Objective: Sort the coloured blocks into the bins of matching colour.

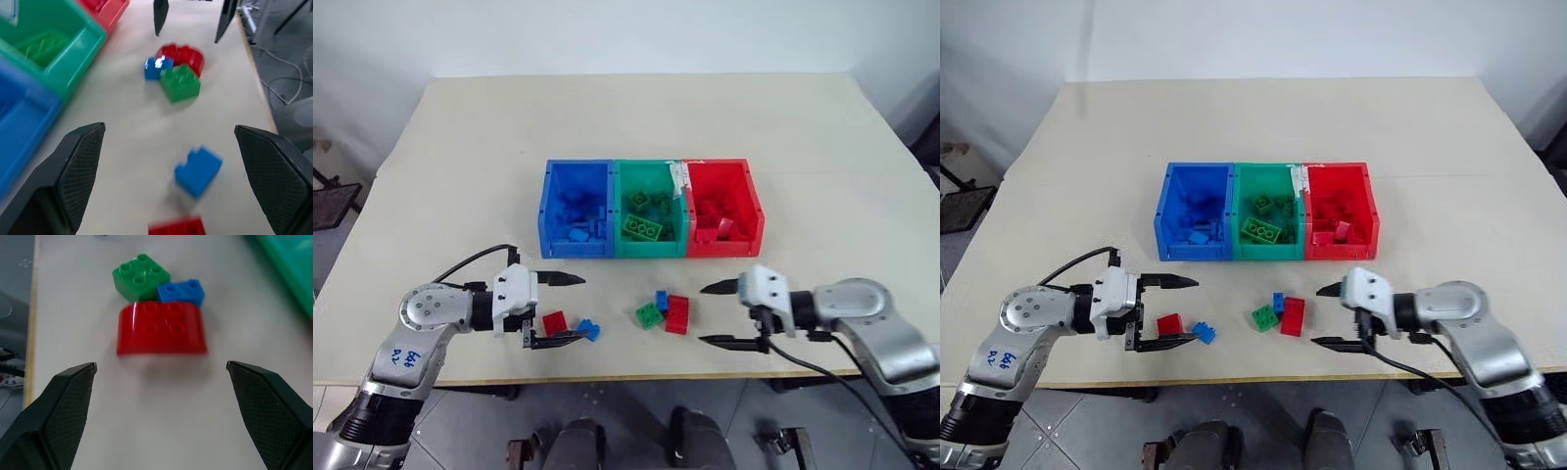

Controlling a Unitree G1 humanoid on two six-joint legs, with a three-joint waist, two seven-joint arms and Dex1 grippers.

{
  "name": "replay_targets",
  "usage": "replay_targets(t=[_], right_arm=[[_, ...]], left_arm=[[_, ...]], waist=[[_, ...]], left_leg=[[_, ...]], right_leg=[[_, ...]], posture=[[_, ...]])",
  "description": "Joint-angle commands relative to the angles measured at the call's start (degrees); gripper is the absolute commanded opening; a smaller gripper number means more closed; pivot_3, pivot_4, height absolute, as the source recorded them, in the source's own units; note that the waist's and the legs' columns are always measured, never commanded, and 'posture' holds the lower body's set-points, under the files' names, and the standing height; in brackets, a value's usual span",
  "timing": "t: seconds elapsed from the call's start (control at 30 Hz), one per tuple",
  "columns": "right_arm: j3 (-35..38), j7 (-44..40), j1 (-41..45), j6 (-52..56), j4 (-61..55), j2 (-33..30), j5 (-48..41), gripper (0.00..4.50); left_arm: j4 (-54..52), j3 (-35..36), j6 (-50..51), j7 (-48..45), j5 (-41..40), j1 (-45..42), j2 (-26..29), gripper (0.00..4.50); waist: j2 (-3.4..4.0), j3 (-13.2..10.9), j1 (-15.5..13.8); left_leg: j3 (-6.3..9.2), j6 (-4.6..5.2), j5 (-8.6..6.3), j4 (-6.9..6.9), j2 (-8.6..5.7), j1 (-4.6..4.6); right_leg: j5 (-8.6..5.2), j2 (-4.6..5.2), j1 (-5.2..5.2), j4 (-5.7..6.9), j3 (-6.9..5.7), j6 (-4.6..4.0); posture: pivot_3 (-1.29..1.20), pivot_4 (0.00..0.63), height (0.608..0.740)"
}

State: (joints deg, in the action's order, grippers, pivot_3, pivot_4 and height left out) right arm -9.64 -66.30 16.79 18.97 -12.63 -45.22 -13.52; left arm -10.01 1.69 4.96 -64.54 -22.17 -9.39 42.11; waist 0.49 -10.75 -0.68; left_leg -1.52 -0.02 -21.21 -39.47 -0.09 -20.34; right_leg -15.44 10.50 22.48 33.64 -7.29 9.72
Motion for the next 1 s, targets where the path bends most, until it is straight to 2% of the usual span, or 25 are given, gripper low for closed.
replay_targets(t=[0.03,0.1,0.27,0.47,0.57,0.73,0.93,1.0], right_arm=[[-4.8,2.4,3.5,-0.3,3.1,3.0,4.6,4.45],[-5.9,2.2,4.1,-0.9,4.3,3.5,5.7,4.45],[-5.6,1.9,4.6,-0.8,4.9,4.9,4.4,3.33],[-3.5,0.8,4.2,-1.2,4.4,4.4,2.2,3.33],[0.7,-0.9,2.9,-3.0,2.9,3.2,-1.5,3.33],[10.0,-1.5,5.8,1.7,1.9,1.5,-10.1,3.33],[13.8,0.9,15.5,0.6,12.8,1.1,-9.1,3.33],[12.5,5.6,23.4,-6.0,25.6,3.7,-3.8,3.33]], left_arm=[[-1.7,3.8,-1.3,0.8,0.0,2.1,1.8,4.50],[-2.3,4.4,-1.4,1.1,-0.1,3.0,2.2,4.50],[-3.3,5.2,-1.4,2.3,-0.1,4.4,2.3,4.50],[-4.4,5.7,-0.4,3.9,-1.2,4.8,1.6,4.50],[-5.9,7.1,1.9,5.9,-3.7,4.7,0.5,4.50],[-9.4,9.8,7.2,11.3,-8.4,4.0,-2.6,4.50],[-11.1,11.9,9.3,16.2,-8.5,4.7,-4.3,4.50],[-10.7,13.0,9.4,17.8,-8.4,5.0,-5.0,4.50]], waist=[[-0.03,0.0,0.2],[-0.02,0.0,0.2],[-0.15,0.1,0.4],[-0.15,0.1,0.7],[-0.15,0.1,0.5],[-0.16,0.1,0.6],[-0.16,0.1,0.8],[-0.16,0.1,0.8]], left_leg=[[-0.01,0.00,-0.01,-0.03,0.00,-0.01],[0.00,0.00,-0.01,-0.04,0.01,-0.01],[0.01,0.00,-0.01,-0.08,0.02,0.01],[0.01,0.00,-0.01,-0.08,0.02,0.03],[0.02,0.00,-0.01,-0.08,0.01,0.02],[0.02,0.02,-0.02,-0.09,0.03,0.01],[0.02,0.01,-0.03,-0.08,0.03,0.02],[0.01,0.01,-0.03,-0.09,0.02,0.02]], right_leg=[[0.00,0.00,0.00,-0.01,0.00,0.00],[0.00,0.00,0.01,0.02,0.01,0.00],[0.00,-0.01,-0.02,0.06,-0.01,0.00],[0.00,0.00,-0.02,0.12,0.00,0.00],[0.00,0.00,-0.02,0.11,0.00,0.00],[0.00,0.01,-0.02,0.10,0.01,0.00],[0.00,0.00,-0.02,0.11,0.00,0.00],[0.00,0.00,-0.02,0.09,0.01,0.00]], posture=[[0.00,0.150,0.740],[0.00,0.150,0.740],[0.00,0.150,0.740],[0.00,0.150,0.740],[0.00,0.150,0.740],[0.00,0.150,0.740],[0.00,0.150,0.740],[0.00,0.150,0.740]])
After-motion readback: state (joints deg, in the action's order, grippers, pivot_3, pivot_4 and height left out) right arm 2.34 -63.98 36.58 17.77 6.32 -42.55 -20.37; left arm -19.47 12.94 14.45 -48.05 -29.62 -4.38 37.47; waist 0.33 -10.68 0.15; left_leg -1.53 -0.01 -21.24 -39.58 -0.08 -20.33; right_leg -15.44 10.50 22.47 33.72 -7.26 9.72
